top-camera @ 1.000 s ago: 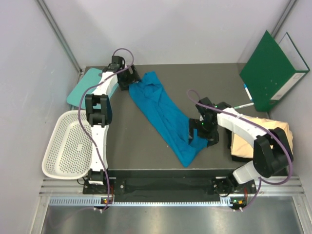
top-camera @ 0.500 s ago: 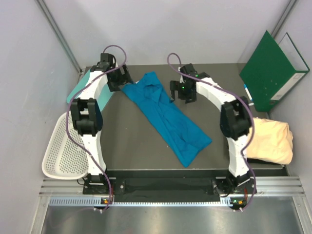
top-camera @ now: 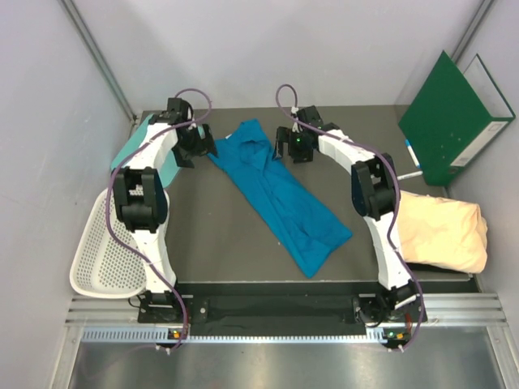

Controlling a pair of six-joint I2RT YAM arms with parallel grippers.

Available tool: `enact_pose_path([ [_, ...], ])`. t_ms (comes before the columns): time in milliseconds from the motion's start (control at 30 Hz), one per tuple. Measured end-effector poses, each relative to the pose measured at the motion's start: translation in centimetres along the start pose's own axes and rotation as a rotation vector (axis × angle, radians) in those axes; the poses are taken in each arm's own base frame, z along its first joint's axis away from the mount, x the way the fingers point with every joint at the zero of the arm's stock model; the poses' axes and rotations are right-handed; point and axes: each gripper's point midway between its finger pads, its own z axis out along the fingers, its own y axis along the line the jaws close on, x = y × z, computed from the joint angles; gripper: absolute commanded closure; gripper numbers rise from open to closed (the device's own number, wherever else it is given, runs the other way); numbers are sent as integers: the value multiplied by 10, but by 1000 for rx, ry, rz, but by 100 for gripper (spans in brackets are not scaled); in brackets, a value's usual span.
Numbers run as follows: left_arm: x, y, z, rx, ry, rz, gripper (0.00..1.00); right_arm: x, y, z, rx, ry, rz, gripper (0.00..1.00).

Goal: Fold and stack the t-shirts
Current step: Rotate the tshirt 90 degrees

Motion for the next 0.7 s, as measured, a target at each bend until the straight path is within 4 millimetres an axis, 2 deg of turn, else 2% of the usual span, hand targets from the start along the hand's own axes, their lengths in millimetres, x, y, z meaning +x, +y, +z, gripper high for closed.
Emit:
enact_pose_path([
  [200,12,5,3,-14,38,-8,1,-24,19,30,-124,-53,48,32],
  [300,19,8,5,-21,55,-11,1,-28,31,41,-167,-63,50,60],
  [367,25,11,5,-26,68,-13,1,-23,35,48,-178,-49,59,80],
  [467,33,13,2,-28,85,-15,1,-14,42,55,-196,-26,83,89],
  [533,40,12,-1,-18,94,-16,1,-11,41,57,-188,-22,93,100],
  [700,62,5,-7,38,142,3,1,-14,32,57,-187,-46,137,100],
])
